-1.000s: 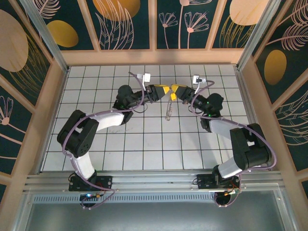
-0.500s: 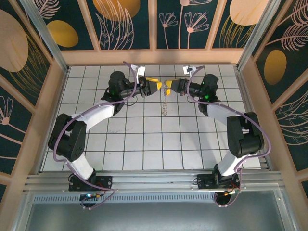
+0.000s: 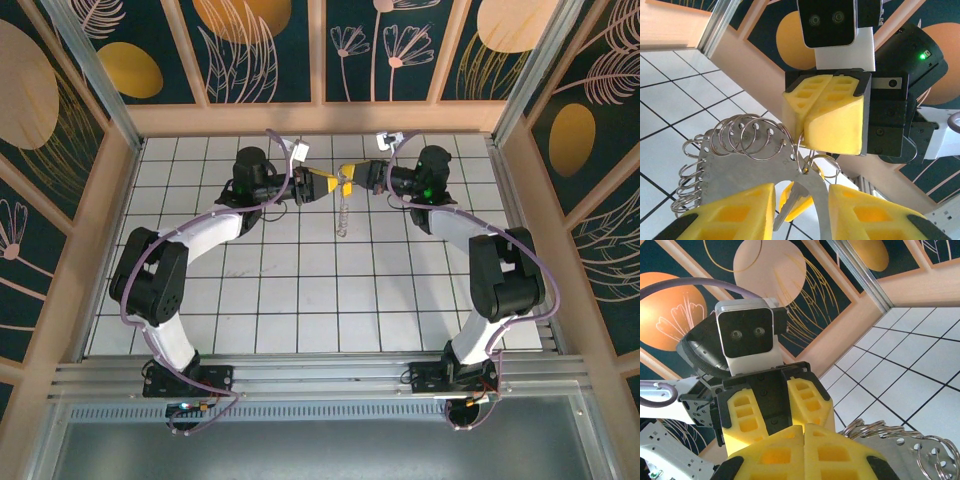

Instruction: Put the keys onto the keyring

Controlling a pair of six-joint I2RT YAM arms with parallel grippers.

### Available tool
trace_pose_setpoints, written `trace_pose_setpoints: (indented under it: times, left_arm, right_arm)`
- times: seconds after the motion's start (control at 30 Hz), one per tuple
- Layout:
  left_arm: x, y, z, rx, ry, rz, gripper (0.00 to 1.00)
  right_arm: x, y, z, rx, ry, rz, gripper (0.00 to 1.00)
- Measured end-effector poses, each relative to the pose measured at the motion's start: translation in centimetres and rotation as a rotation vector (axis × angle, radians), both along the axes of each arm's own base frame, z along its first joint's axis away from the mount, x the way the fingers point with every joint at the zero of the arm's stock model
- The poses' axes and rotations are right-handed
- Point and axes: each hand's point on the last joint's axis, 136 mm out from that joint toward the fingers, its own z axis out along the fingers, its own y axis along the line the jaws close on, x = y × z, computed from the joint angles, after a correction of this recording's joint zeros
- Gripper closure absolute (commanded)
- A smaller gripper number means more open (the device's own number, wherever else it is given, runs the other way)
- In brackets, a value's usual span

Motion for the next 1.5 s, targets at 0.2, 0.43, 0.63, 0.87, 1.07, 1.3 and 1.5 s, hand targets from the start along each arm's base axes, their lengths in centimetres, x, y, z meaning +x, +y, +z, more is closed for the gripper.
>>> trace_pose_setpoints:
  times: [0.2,0.43,0.63,0.87,1.07,1.3,1.5]
  left_arm:
    - [0.2,-0.1,0.6,-0.030,-0.002,0.001,0.66]
    - [0.6,-0.4,0.8,-0.068,0.012,-0.005,0.74]
    - [0.8,-0.5,1.0,-0.106,0.028,-0.011,0.86]
    - [0.5,-0.2,1.1,-0.134,0.034,-0.017,0.78]
    - [0.2,-0.1,0.9,-0.146,0.039,-0.018,0.75]
    - [0.0,0.0,0.8,-0.155,0.035,-0.017,0.77]
    - [0.1,0.0,0.6,-0.154,0.042,-0.013,0.84]
  right_arm:
    - [-0.2,0.3,0.0,0.000,0.000,0.008,1.00]
    - [-0.4,0.8,-0.4,-0.002,0.013,0.022,1.00]
    - [-0.3,0.9,-0.5,0.005,0.025,0.021,1.00]
    - [-0.3,1.1,-0.4,0.017,0.031,0.027,1.00]
    - [-0.2,1.3,-0.6,0.026,0.043,0.030,1.00]
    - [-0.2,1.3,-0.5,0.030,0.044,0.032,1.00]
    - [-0.2,1.3,-0.4,0.036,0.049,0.031,1.00]
